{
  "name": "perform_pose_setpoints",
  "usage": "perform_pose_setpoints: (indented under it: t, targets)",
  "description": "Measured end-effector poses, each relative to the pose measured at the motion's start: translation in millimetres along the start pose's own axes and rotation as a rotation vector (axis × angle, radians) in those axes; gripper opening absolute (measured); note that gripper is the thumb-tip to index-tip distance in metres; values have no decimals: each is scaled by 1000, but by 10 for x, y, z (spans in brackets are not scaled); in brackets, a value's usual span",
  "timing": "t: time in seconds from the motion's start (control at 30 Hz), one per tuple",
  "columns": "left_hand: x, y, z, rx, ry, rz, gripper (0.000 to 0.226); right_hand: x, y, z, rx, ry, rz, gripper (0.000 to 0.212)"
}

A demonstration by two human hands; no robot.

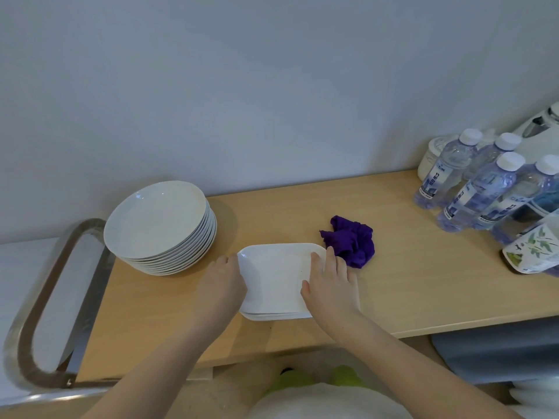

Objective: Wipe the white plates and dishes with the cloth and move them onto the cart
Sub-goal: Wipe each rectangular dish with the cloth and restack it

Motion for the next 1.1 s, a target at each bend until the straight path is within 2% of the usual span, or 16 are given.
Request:
perform_pose_setpoints:
  t: [0.2,0.27,0.47,0.6,0.7,0.8,0.87,1.0,1.1]
  targets:
    - [54,-186,43,123,-115,-52,44,156,-233,264,50,-207,61,34]
    - [74,-287,7,117,-119,-111,50,256,-408,301,74,-226,36,39]
    - [92,-375,-90,122,-90,-126,50,464,-914,-11,118,44,-93,64]
    - [75,-337,-116,38,-82,-147,48,465,-1038,-96,112,72,-102,58]
    - [67,-273,-100,-60,-68,-139,47,483,-1077,-23,158,9,-113,46]
    - [53,-211,-90,-103,-60,-133,46,507,-1115,116,410,-81,-133,47]
    - [58,-185,-88,-144,-44,-139,44,505,-1109,316,535,-207,-118,47]
    - [88,-130,-77,-223,-9,-122,42,452,-965,846,642,-485,-41,34]
    - [95,-97,-87,-280,16,-123,42,368,-777,1204,768,-617,29,36]
Point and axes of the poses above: each hand's wrist, its own x-axis towards the middle knuckle, its own z-axis out of the back of the hand, y = z × x, the point moved 9 cm from there along x, towards the middle knuckle, and after that the axes turned 12 degrees about z, right-handed, at the moved point
